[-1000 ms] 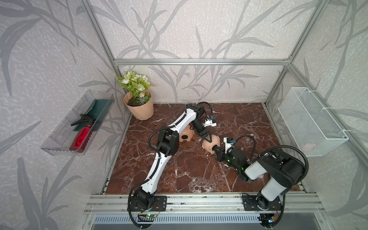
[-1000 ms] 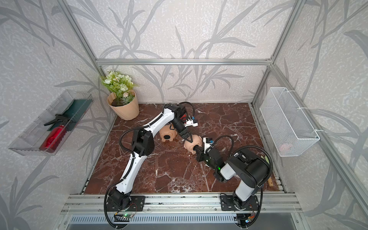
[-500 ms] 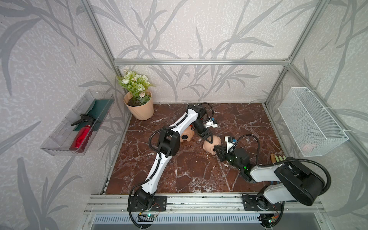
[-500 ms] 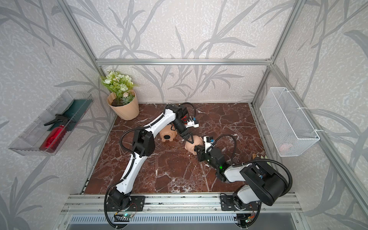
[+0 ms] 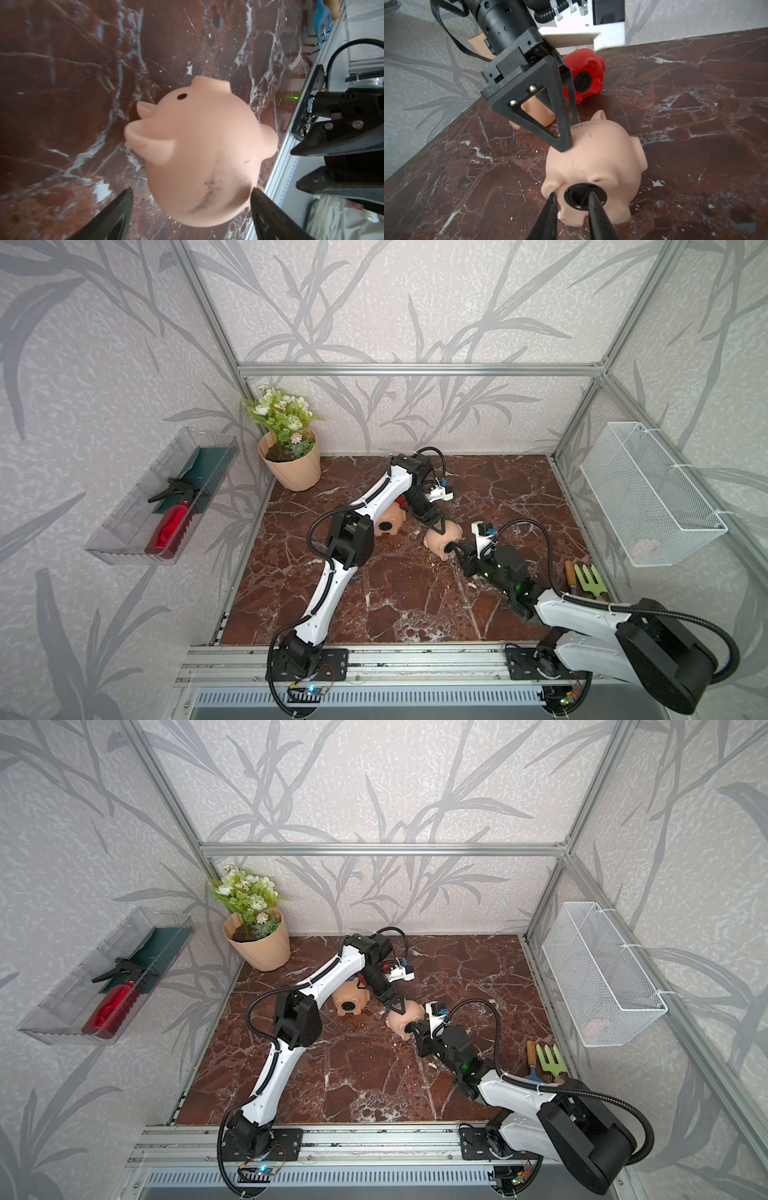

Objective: Close piggy banks
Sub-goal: Screw the knob on the piggy bank.

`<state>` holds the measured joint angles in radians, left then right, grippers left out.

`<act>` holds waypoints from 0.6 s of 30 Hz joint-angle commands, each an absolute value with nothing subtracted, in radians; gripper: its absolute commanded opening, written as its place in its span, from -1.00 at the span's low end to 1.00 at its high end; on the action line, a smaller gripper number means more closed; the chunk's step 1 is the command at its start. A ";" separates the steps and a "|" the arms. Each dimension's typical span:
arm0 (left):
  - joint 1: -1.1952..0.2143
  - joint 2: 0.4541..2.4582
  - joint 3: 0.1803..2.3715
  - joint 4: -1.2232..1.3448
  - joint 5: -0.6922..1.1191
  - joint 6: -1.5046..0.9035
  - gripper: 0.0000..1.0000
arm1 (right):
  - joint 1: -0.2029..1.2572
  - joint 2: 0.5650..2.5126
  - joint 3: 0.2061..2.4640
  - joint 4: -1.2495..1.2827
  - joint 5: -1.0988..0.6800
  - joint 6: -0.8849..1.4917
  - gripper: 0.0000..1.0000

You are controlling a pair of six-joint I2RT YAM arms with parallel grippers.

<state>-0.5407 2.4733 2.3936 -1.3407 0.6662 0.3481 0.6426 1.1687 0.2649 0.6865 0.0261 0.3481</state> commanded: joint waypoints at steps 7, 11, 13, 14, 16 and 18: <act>-0.462 2.222 2.202 -1.065 0.512 0.192 0.75 | 0.624 1.029 0.352 0.456 0.141 0.169 -0.42; -0.408 2.046 1.967 -0.818 0.405 0.085 0.79 | 0.580 0.979 0.378 0.397 0.176 0.127 -0.30; -0.381 1.942 1.805 -0.653 0.331 0.028 0.84 | 0.544 0.965 0.390 0.379 0.186 0.120 -0.09; -0.366 1.877 1.709 -0.556 0.283 -0.005 0.86 | 0.525 0.962 0.398 0.372 0.194 0.112 0.01; -0.344 1.762 1.514 -0.354 0.142 -0.070 0.90 | 0.487 0.963 0.410 0.362 0.208 0.098 0.19; -0.326 1.641 1.297 -0.129 -0.018 -0.100 0.98 | 0.444 0.979 0.422 0.367 0.221 0.091 0.36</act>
<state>-0.3447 1.7508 1.4796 -0.4973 0.2382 0.0063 0.4854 0.9760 0.3916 0.4004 0.1787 0.1238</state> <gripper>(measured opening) 0.986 0.654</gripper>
